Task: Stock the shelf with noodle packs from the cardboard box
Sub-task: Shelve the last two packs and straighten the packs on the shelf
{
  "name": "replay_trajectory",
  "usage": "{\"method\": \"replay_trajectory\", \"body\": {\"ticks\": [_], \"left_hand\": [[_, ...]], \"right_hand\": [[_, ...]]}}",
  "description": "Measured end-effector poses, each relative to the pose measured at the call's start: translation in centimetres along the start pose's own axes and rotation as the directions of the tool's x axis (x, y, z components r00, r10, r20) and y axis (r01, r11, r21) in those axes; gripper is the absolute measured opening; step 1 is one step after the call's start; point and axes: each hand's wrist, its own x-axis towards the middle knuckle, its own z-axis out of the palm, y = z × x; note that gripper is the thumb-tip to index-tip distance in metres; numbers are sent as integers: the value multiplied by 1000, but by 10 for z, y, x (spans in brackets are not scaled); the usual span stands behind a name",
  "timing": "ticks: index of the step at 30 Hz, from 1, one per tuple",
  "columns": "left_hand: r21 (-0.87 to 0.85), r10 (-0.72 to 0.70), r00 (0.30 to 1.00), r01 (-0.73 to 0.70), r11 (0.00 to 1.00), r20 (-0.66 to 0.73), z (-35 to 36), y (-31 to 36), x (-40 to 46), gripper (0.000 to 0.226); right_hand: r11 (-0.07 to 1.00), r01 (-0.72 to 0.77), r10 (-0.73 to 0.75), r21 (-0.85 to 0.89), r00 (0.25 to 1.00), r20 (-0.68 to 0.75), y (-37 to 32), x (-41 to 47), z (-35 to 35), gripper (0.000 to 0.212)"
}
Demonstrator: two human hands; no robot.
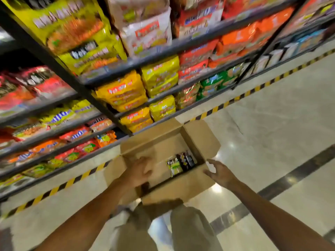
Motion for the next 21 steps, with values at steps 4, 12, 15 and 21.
{"method": "replay_trajectory", "body": {"ticks": [4, 12, 15, 21], "left_hand": [[-166, -94, 995, 96, 981, 19, 47, -12, 50, 64], [-221, -183, 978, 201, 954, 101, 165, -78, 179, 49], [-271, -206, 970, 235, 934, 130, 216, -109, 227, 42], [-281, -190, 974, 217, 935, 120, 297, -170, 320, 40]], "right_hand": [[1000, -29, 29, 6, 998, 56, 18, 71, 23, 63], [987, -13, 31, -160, 993, 114, 94, 229, 121, 72], [978, -4, 35, -210, 989, 143, 127, 288, 154, 79], [961, -19, 56, -275, 990, 128, 165, 392, 213, 71]]}}
